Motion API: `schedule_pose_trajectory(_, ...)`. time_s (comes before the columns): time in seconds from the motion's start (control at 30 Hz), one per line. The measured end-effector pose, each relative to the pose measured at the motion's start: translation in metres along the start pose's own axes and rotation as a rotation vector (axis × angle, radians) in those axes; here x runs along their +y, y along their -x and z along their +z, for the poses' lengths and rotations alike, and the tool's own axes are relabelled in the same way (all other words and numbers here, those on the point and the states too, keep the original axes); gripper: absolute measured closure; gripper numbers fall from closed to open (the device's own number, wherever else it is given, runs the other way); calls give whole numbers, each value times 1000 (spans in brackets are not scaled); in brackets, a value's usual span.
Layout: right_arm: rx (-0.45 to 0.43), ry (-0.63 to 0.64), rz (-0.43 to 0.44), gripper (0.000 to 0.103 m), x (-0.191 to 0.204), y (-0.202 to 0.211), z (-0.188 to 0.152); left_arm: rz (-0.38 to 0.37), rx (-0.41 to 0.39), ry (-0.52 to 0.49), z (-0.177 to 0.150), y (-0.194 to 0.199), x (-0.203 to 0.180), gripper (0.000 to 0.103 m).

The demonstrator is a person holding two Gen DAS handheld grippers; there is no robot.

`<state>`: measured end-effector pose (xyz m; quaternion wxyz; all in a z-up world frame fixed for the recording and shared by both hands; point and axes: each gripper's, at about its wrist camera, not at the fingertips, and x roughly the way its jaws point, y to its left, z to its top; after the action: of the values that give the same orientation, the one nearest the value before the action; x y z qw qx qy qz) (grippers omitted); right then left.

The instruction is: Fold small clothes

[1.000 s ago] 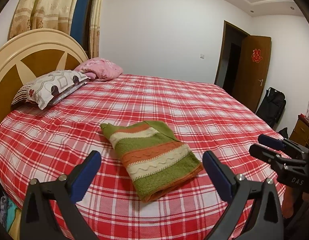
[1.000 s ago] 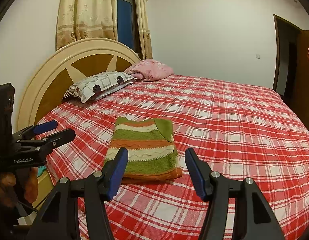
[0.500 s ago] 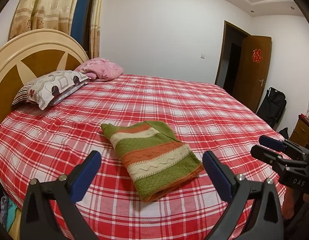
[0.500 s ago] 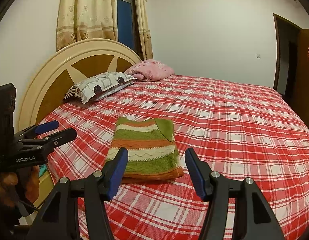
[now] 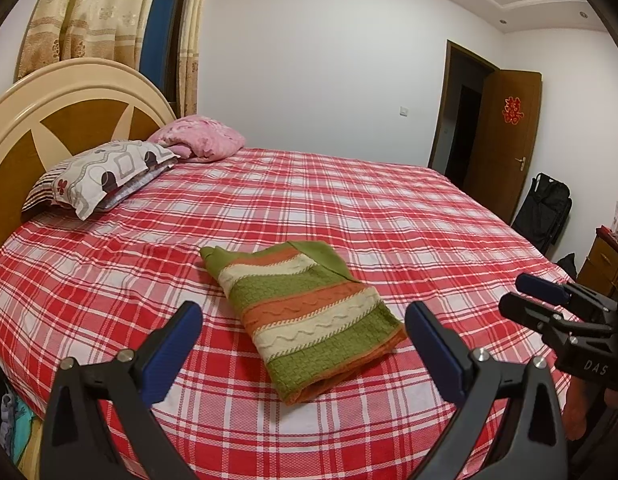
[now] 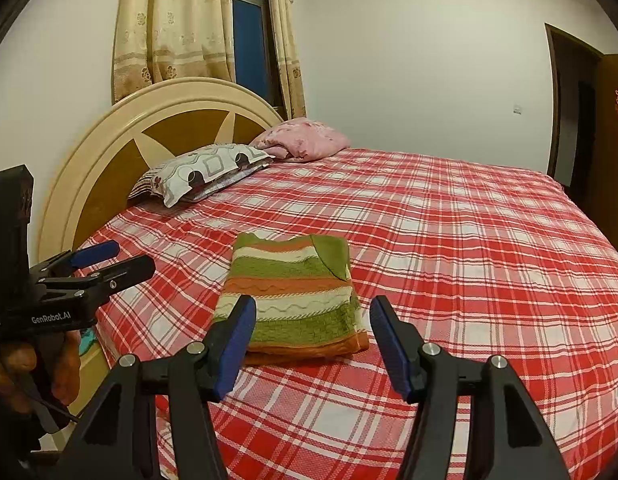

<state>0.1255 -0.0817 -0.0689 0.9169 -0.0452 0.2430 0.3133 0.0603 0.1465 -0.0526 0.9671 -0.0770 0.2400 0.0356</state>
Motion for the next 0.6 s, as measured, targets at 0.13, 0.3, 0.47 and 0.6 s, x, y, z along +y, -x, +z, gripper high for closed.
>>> schedule_pose_trajectory(0.13, -9, -4, -3, 43, -2, 2, 0, 19, 1, -3, 1, -1, -1, 0)
schedule_pose_trajectory(0.3, -21, -19, -10, 43, -6, 5, 0, 27, -14, -12, 4, 3, -2, 0)
schedule_pose_trajectory(0.47, -37, -24, -17, 43, -7, 8, 2, 40, -50, -8, 7, 9, -1, 0)
schedule_pose_trajectory(0.6, -59, -26, -20, 43, -7, 13, 3, 45, -64, -9, 10, 11, -1, 0)
